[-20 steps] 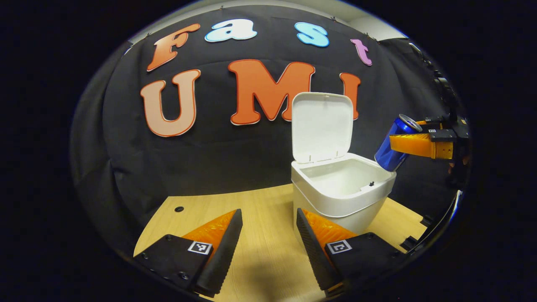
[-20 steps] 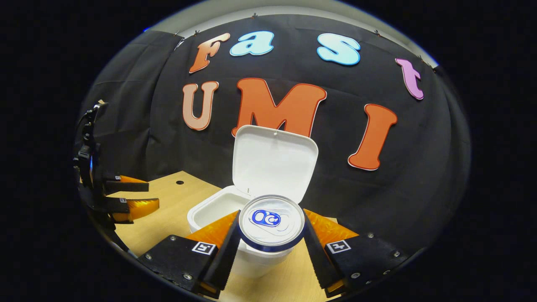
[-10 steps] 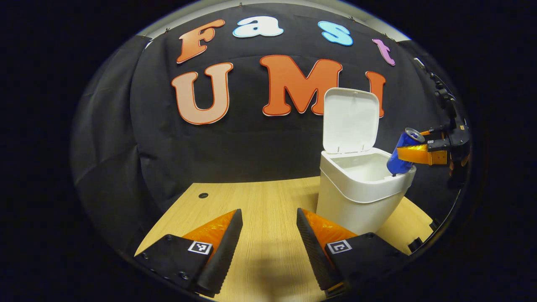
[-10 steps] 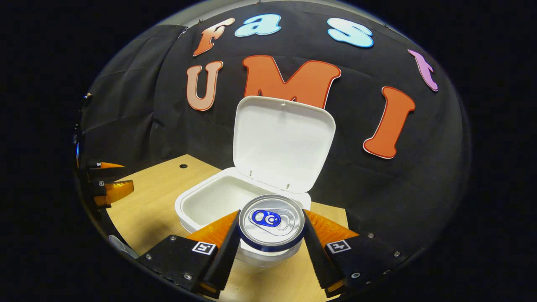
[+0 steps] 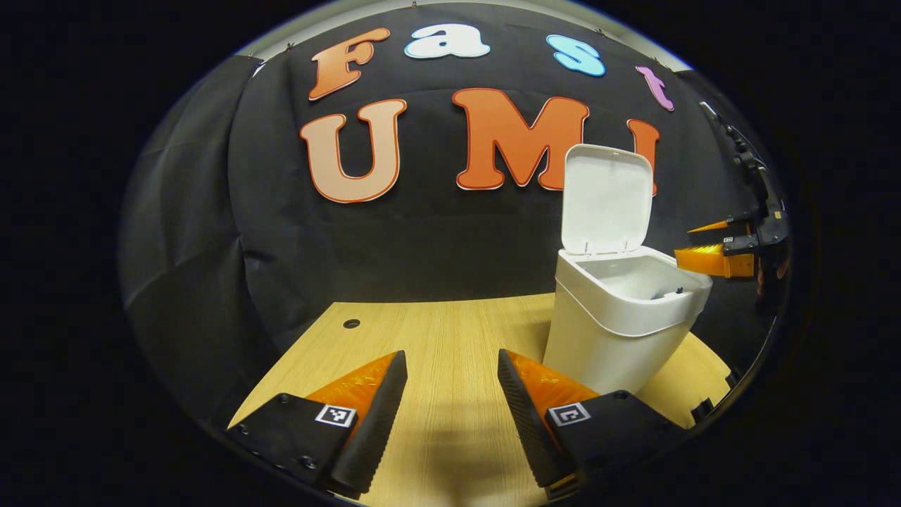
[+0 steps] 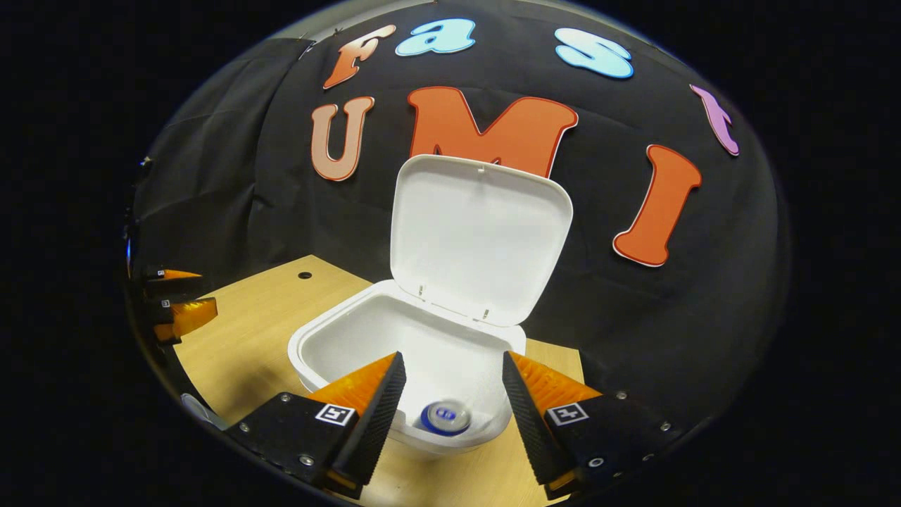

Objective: Press the lid of the desktop garbage bin to open it, pick up the crumpled paper on the desktop and throw it into the bin, then pick up the pop can on the desktop and drop it into the bin, and finally close the garbage bin lid.

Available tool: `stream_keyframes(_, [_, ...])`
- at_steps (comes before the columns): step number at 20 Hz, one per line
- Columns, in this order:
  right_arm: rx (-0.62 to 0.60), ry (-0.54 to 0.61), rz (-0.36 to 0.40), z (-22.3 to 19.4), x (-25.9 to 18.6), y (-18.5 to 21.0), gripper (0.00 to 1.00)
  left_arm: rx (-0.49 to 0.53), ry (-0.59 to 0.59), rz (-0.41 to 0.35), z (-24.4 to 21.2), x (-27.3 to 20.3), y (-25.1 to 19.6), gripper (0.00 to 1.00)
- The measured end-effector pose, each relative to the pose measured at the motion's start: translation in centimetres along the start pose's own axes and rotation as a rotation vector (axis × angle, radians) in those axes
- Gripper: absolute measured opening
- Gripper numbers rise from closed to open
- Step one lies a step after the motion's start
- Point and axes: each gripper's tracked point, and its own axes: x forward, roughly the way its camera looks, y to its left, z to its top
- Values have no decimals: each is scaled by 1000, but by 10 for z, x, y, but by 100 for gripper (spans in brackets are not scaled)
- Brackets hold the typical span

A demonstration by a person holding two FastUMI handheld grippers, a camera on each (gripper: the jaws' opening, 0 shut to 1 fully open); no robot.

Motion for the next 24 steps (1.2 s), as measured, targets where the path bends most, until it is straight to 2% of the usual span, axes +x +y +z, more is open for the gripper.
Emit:
stream_keyframes(6, [-25, -95, -43, 58, 10, -15, 83, -1, -10, 3, 0, 1, 16, 82])
stream_keyframes(13, [-81, -243, -95, 144, 22, -35, 83, -28, 1, 65, -7, -5, 56, 82])
stream_keyframes(16, [-70, -278, -102, 171, 32, -39, 76, -52, -1, 97, -10, -7, 73, 82])
stream_keyframes(21, [-59, -315, -120, 196, 52, -45, 75, -65, 2, 134, -13, -10, 98, 82])
stream_keyframes(22, [-51, -313, -127, 199, 56, -48, 68, -69, 6, 139, -15, -11, 101, 82])
stream_keyframes(24, [-38, -298, -132, 199, 66, -50, 62, -72, 10, 144, -17, -10, 106, 82])
